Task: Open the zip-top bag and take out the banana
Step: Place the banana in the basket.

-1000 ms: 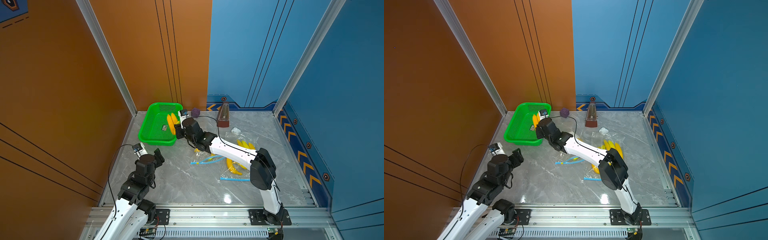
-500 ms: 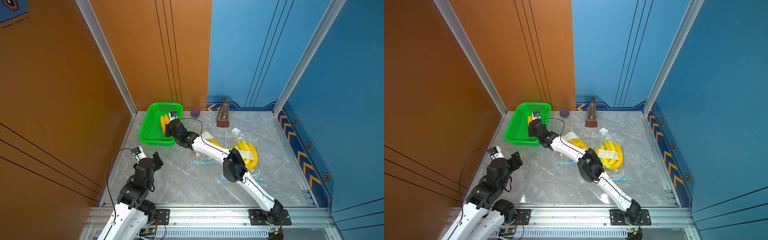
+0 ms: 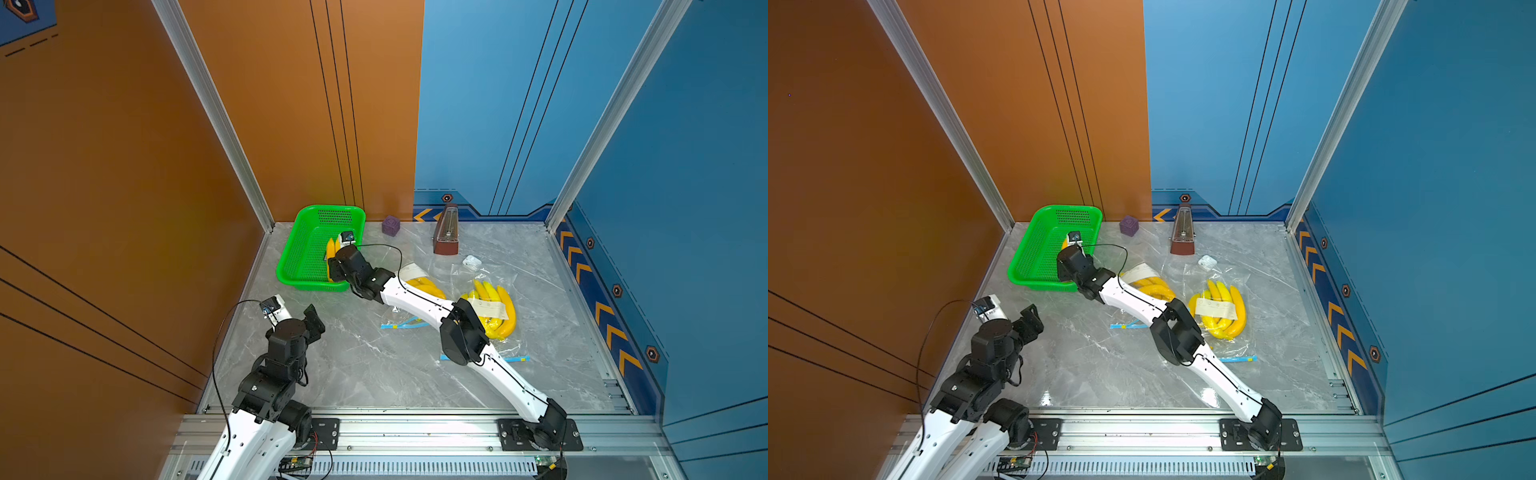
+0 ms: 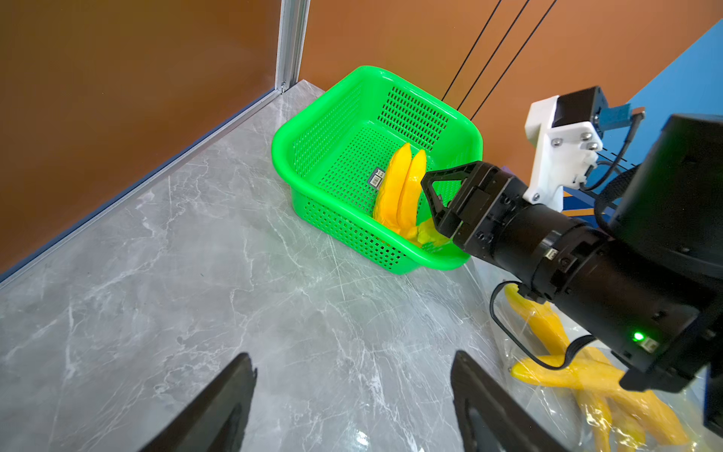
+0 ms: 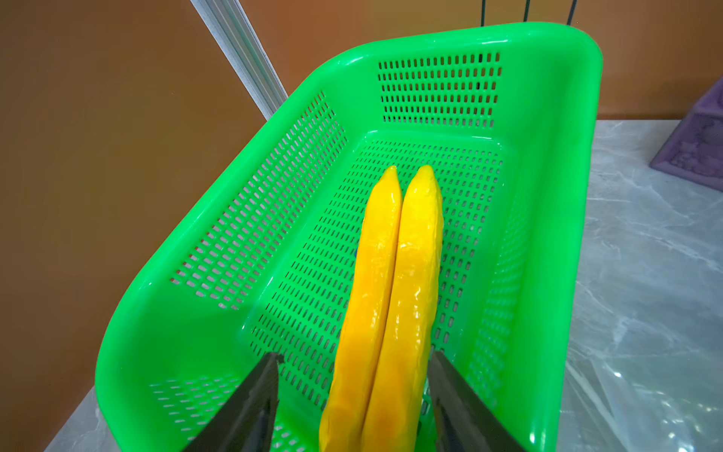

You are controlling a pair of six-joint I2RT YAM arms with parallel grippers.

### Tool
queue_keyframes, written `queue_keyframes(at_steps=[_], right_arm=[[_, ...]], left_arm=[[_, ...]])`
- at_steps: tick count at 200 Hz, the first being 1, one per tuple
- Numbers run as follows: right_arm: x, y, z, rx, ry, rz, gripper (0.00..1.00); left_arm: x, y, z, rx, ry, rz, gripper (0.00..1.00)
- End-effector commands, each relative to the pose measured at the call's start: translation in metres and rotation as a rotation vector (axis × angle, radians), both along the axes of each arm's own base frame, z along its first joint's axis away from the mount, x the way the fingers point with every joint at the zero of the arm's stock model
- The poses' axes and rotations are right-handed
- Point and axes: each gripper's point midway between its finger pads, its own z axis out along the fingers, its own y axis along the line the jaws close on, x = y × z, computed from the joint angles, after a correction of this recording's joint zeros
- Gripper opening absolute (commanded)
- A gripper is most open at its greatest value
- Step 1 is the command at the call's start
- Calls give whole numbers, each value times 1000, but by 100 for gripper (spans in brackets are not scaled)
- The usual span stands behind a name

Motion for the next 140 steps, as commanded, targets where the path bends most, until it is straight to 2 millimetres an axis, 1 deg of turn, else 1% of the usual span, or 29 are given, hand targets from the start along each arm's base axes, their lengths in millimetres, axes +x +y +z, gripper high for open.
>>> queue_keyframes(at_steps=[1,10,12,16,20,31,32,37,43,47,50,51,54,63,66,74,76,97,105,106,111,112,114,117,120,125,128,131,140], right_arm=[[-18,-11,81,41,-27,36,64],[-26,-18,96,29,-35,50,65],[-28,-19,95,18,-34,52,65],[-32,-25,106,16,-45,52,64],[-35,-31,109,6,-48,48,65],[-45,-49,127,-13,-66,43,65],[-45,-50,125,-19,-63,42,65],[-50,-61,131,-28,-66,36,65],[-53,-74,130,-43,-61,23,65],[-57,-84,135,-43,-60,13,65],[-58,-89,130,-51,-52,6,65],[-60,-93,135,-45,-56,4,65],[-62,-101,139,-38,-52,-3,65],[-70,-120,140,-22,-38,-15,64],[-72,-128,130,-33,-21,-20,64],[-79,-146,123,-35,4,-39,64],[-80,-150,124,-30,6,-47,64],[-100,-196,98,-47,69,-97,63],[-109,-211,89,-49,81,-105,63],[-110,-212,91,-43,77,-107,63],[-116,-222,84,-49,80,-112,63],[-117,-223,86,-43,75,-113,63],[-120,-227,83,-45,75,-116,62],[-123,-232,83,-40,71,-122,62],[-126,-238,77,-46,77,-130,62],[-131,-247,73,-42,80,-142,62],[-133,-252,74,-32,78,-148,62],[-137,-257,69,-34,84,-150,61],[-145,-270,61,-19,86,-157,60]], left_arm=[[1,-6,0,-3,16,-41,81],[3,-12,3,-3,18,-78,81],[4,-14,3,-4,19,-88,81],[5,-17,4,-5,23,-107,81],[6,-22,6,-5,25,-131,81],[10,-36,8,-13,36,-202,81],[11,-37,8,-13,37,-208,81],[13,-43,8,-14,44,-237,81],[15,-52,7,-14,52,-273,81],[16,-57,7,-14,55,-296,81],[17,-61,7,-12,58,-311,81],[17,-63,6,-11,59,-319,81],[18,-67,7,-8,60,-336,81],[20,-83,5,5,63,-394,81],[20,-89,5,11,63,-415,81],[20,-104,3,35,68,-467,81],[21,-108,3,43,70,-480,82],[17,-151,-3,142,73,-614,82],[17,-167,-5,170,67,-662,82],[16,-169,-6,175,69,-667,82],[16,-177,-10,190,76,-694,82],[17,-181,-8,186,64,-699,82],[18,-185,-7,187,53,-710,82],[18,-191,-9,193,54,-728,82],[19,-197,-11,196,53,-743,82],[19,-206,-14,208,55,-769,82],[20,-212,-17,212,55,-784,82],[20,-218,-19,216,54,-798,82],[23,-233,-25,231,55,-831,82]])
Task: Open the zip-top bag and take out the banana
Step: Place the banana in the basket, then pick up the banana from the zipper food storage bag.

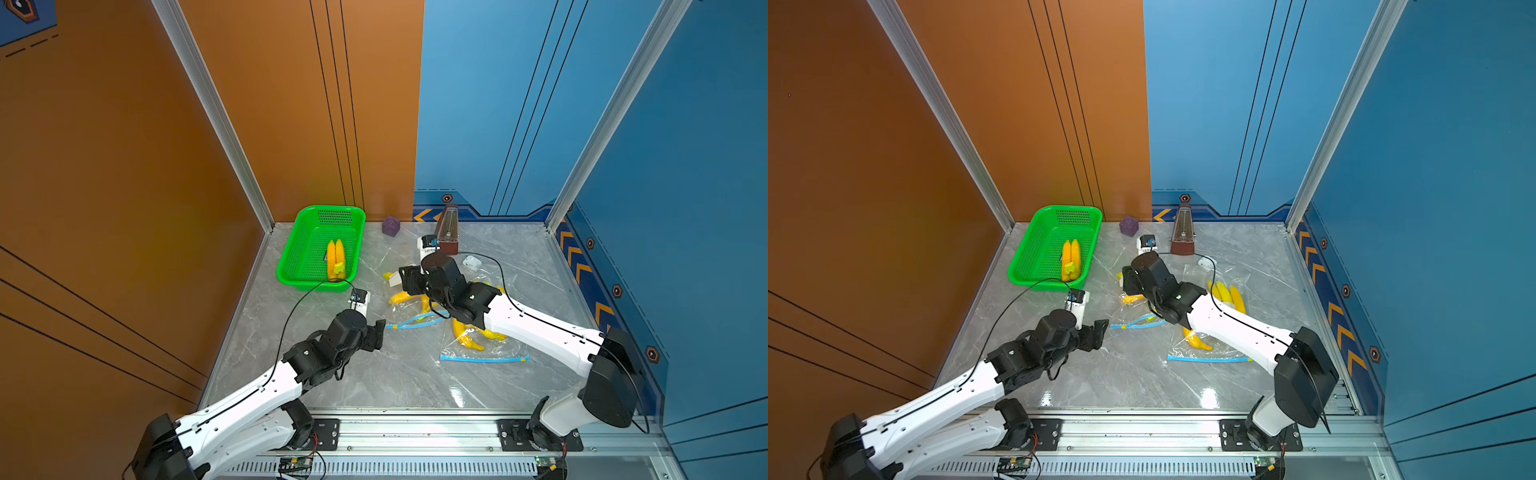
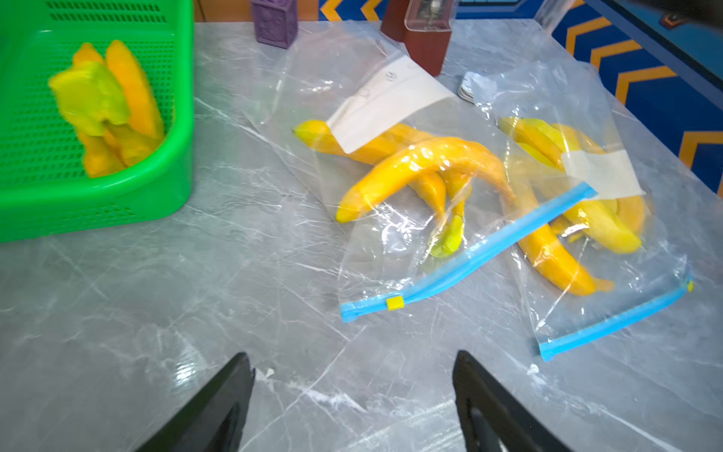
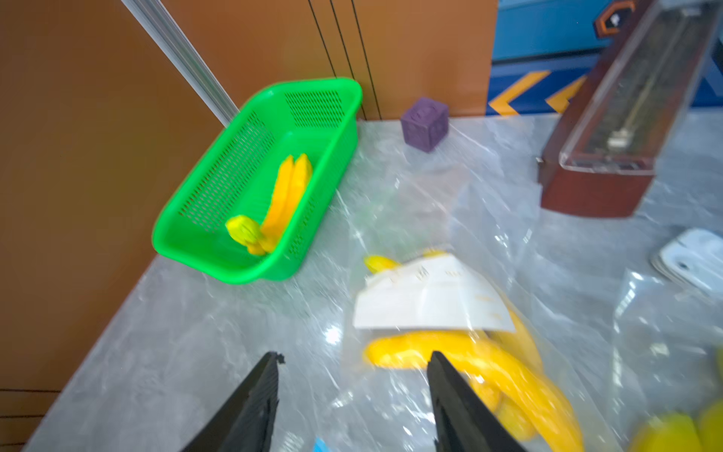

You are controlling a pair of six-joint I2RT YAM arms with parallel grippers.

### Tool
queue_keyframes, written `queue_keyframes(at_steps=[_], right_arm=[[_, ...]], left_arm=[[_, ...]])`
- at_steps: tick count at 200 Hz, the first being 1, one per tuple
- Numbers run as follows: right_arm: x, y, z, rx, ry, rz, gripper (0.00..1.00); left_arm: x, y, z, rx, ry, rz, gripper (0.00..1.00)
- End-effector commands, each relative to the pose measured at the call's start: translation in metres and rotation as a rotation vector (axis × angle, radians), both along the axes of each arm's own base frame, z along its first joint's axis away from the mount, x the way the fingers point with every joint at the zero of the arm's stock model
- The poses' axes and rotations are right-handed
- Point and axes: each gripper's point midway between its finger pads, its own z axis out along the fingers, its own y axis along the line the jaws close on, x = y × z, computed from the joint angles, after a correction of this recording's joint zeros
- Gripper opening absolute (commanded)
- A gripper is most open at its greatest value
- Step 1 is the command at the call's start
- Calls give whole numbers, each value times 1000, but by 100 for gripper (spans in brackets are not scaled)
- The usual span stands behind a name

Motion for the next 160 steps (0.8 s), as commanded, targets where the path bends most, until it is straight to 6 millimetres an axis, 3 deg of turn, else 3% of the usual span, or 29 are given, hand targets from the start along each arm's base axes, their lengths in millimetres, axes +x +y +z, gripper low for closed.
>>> queue_keyframes(at_steps=[1,21,52,78,110,128,160], right_arm=[[-19,-30,-18,42,8,-48,60],[-33,-54,-35,78,9,-69,56],[-46,-73,-68,98,41,-75,47],[-52,-83,-86,107,61,-91,45],[-54,-92,-87,128,45,-105,45],[-54,-93,-90,131,48,-95,45],[-55,-84,-102,142,66,-56,44]], left_arm=[[13,-40,16,-6,-98,-98,82],[21,-70,0,50,-82,-161,82],[35,-104,-20,179,-78,-220,79],[47,-110,-35,247,-69,-198,79],[62,-111,-48,321,-75,-153,76],[71,-109,-53,353,-81,-112,68],[80,-113,-54,339,-74,-97,41]])
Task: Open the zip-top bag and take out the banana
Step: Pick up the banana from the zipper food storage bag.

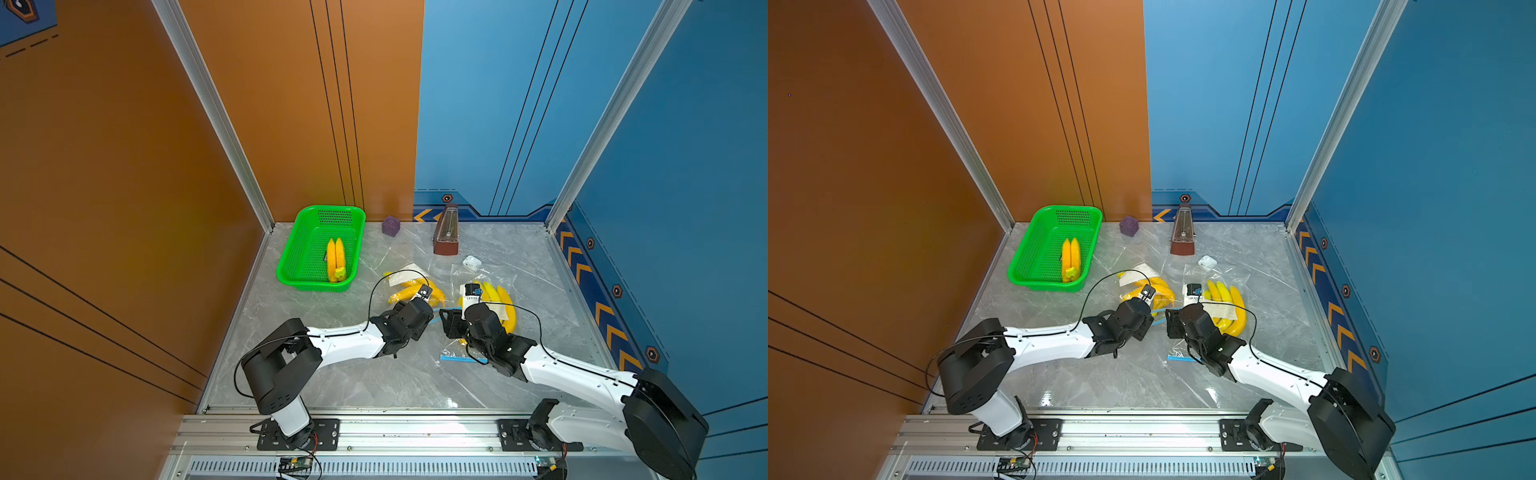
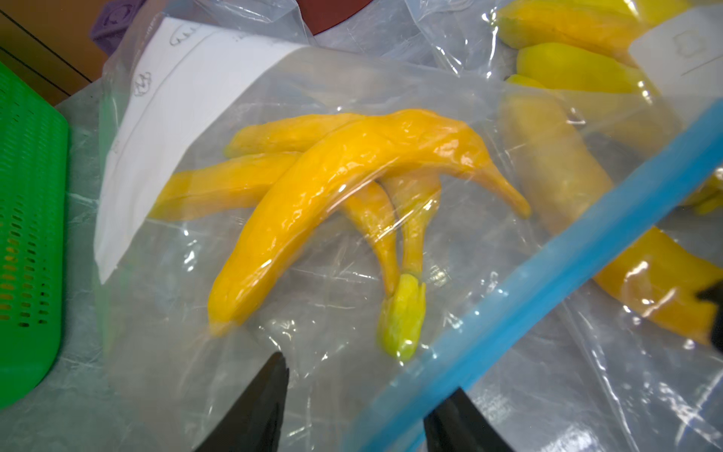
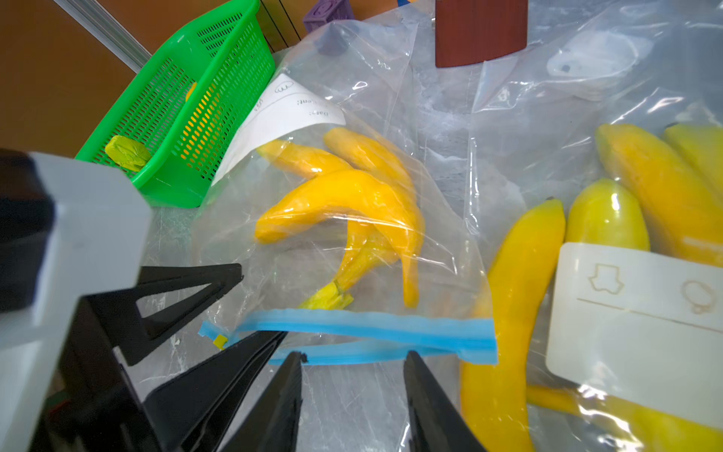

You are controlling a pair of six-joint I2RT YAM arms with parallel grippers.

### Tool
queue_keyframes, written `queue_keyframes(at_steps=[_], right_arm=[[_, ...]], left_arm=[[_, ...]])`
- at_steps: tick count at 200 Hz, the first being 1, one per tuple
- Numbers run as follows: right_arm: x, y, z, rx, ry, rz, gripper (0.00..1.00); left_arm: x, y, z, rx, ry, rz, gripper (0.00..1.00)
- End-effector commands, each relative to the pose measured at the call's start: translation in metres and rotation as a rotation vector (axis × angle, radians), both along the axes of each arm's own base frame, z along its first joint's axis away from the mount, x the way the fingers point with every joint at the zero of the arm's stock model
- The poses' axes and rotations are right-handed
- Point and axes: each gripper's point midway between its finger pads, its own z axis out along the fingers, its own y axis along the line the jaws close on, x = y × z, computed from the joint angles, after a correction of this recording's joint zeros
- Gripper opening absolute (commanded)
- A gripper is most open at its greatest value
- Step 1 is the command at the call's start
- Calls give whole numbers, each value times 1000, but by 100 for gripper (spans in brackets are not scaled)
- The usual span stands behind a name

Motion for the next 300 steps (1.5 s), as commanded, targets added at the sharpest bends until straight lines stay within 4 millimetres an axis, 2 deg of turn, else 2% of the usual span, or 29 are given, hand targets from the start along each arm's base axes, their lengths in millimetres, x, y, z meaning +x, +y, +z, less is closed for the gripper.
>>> queue_keyframes(at_steps=[1,34,49,89,132,155,175,209,254,300], right_arm=[[0,8,-6,39,5,30,44],[2,13,-12,45,1,38,43],[4,13,-11,49,-21,40,43],[-1,28,-1,72,-96,133,44],[4,34,-1,41,-117,136,45],[16,27,-10,-2,-111,77,47],[30,14,-20,-34,-114,3,48],[54,-5,-13,-79,-191,-102,50],[62,-2,1,-174,-314,-85,52],[76,4,-16,-250,-305,-75,53]], left_arm=[[14,-2,14,-9,-42,37,41],[13,-12,28,-93,-24,20,11],[13,-13,36,-134,-25,18,3],[12,-19,55,-246,3,-5,3],[11,-28,59,-306,40,-32,3],[11,-29,59,-318,49,-33,3],[10,-32,59,-331,62,-42,2],[5,-38,63,-364,84,-61,2],[0,-43,66,-394,103,-74,1],[-8,-55,79,-438,115,-116,0]])
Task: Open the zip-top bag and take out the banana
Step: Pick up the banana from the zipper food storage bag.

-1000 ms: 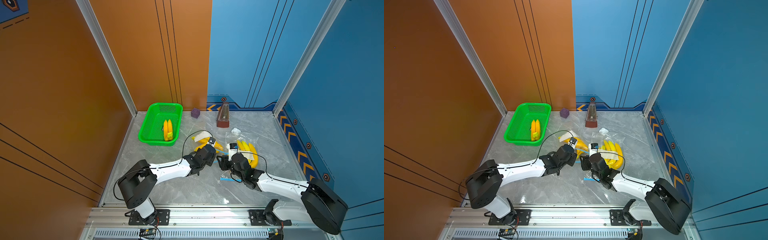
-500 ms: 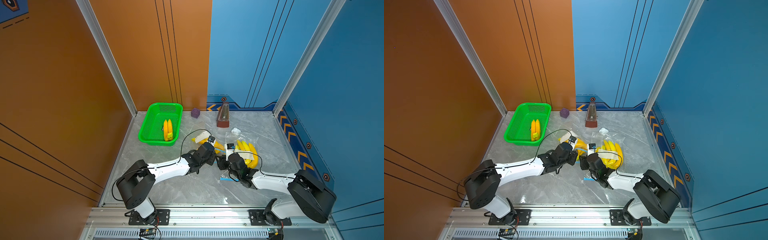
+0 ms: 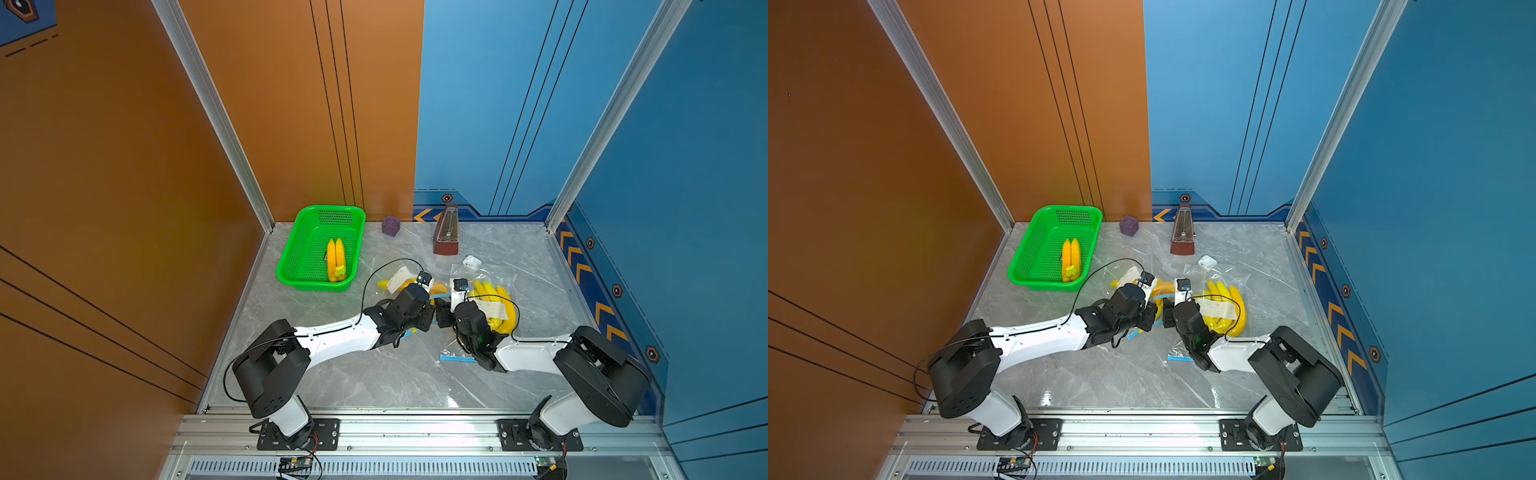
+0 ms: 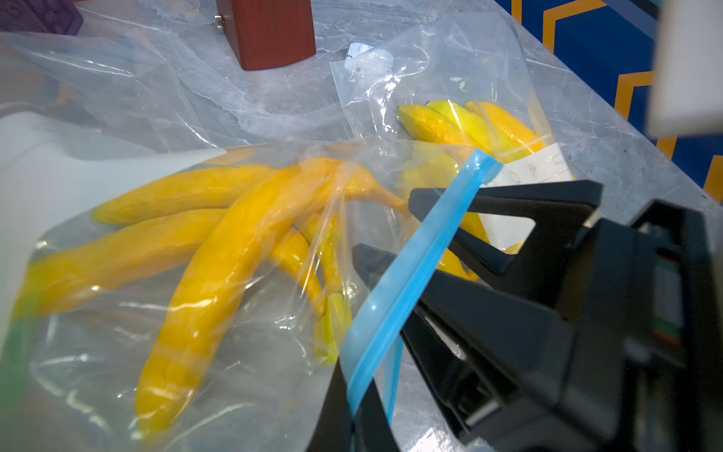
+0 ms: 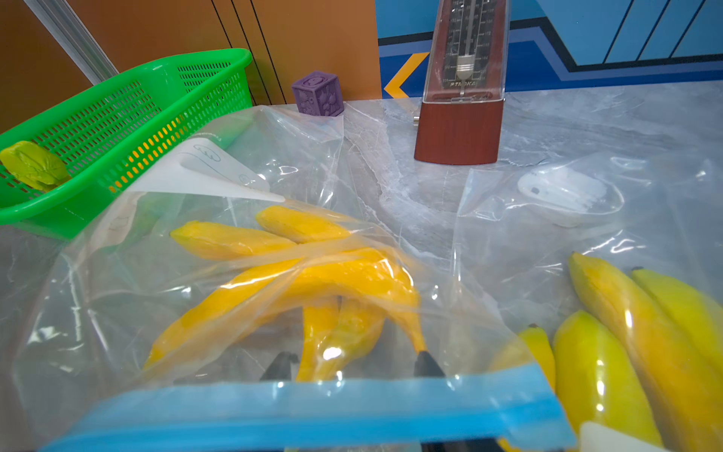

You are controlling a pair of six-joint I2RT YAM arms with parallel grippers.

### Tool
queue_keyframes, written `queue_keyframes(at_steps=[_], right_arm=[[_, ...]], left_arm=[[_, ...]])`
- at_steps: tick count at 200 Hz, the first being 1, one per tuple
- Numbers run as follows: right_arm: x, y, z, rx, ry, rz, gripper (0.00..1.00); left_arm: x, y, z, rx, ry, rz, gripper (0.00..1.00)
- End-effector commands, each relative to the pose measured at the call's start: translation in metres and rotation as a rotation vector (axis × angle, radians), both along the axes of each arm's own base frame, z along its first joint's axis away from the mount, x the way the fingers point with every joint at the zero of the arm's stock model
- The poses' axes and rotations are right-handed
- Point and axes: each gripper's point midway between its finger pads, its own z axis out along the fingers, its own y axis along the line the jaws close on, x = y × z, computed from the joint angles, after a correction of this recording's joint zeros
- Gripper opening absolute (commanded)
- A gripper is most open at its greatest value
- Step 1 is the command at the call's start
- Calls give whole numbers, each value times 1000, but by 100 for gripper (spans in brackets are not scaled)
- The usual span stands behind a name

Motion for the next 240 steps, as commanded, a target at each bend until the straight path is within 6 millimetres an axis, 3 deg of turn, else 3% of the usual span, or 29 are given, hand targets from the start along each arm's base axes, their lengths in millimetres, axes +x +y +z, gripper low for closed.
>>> queue_keyframes(at_steps=[1,31,62,80,109,128,152,193,240], right_arm=[[15,2,3,-44,-33,-25,53],[13,13,-19,55,68,-12,53],[-10,39,-31,78,154,4,53],[-22,43,-36,83,204,-22,54],[-38,40,-44,141,285,-76,65],[-44,58,-47,203,318,-9,67],[-38,70,-44,300,323,37,67],[-18,51,-55,298,312,-58,67],[-14,66,-56,271,319,-41,68]], left_arm=[[-4,-19,40,-110,-32,-41,0],[-4,-19,42,-118,-33,-36,0],[-2,-18,37,-109,-29,-18,0],[-1,-18,32,-104,-19,-7,0],[2,-16,29,-122,-20,16,0],[1,-16,28,-141,-18,22,0],[-3,-17,31,-174,-14,20,0],[-10,-8,30,-206,-8,43,0],[-15,-2,27,-216,5,51,0]])
